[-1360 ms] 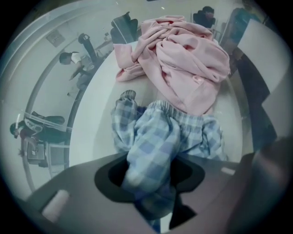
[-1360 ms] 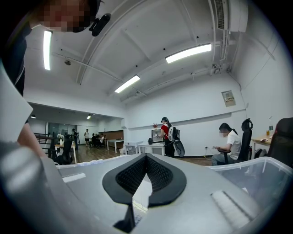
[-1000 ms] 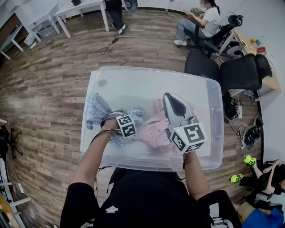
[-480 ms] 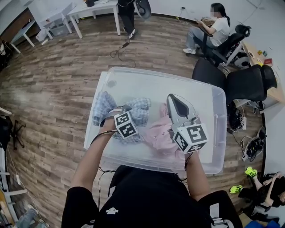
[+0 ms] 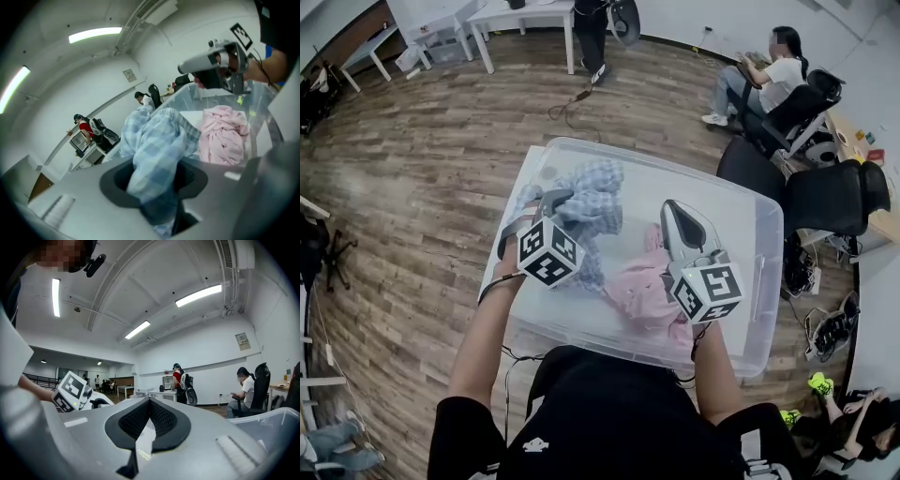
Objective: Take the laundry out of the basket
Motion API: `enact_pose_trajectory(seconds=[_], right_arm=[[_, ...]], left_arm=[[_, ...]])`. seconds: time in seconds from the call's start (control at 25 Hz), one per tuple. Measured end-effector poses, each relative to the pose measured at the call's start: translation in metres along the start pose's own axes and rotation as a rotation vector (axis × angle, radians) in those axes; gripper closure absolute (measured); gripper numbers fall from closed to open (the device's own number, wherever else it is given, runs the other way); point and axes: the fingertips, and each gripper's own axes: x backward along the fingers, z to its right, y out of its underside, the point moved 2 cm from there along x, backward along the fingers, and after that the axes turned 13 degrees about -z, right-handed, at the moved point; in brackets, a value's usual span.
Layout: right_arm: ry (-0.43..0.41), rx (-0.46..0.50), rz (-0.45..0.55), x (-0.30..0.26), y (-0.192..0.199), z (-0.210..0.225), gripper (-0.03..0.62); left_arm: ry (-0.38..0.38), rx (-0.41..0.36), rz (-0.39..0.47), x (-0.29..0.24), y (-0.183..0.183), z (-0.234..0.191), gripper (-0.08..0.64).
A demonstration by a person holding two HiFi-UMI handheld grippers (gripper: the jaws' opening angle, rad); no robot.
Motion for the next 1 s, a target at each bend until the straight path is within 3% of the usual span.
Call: enact_pose_trajectory(seconds=[0.2, 0.4, 0.48, 0.52, 0.68, 0.84, 1.0], right_arm=[[-0.04, 0.017, -0.031, -0.011, 0.005, -0.01, 0.595], [-0.152, 0.068, -0.144, -0.045, 0.035, -0.033, 0.595], [-0.224, 0.082, -0.218, -0.063, 0.058, -0.045, 0.476], [-0.258, 0.094, -0.262, -0.072, 0.072, -0.051, 0.452], [-0.376, 0.161, -0.424, -0.099, 0.125, -0.078, 0.391], [-0.524, 0.175, -0.462, -0.103, 0.144, -0.121, 0.352], [-0.544, 0.253, -0.494, -0.115, 0.159, -0.15, 0.324]], left_arm=[[-0.107, 0.075, 0.096, 0.047, -0.01, -0.038, 0.394], [-0.181, 0.097, 0.13, 0.075, -0.006, -0.057, 0.394], [-0.196, 0.11, 0.131, 0.08, 0.001, -0.061, 0.394], [-0.203, 0.119, 0.131, 0.083, 0.006, -0.063, 0.393], [-0.235, 0.152, 0.126, 0.095, 0.024, -0.076, 0.393], [-0.276, 0.176, 0.106, 0.106, 0.045, -0.09, 0.393], [-0.308, 0.225, 0.095, 0.116, 0.069, -0.105, 0.393]])
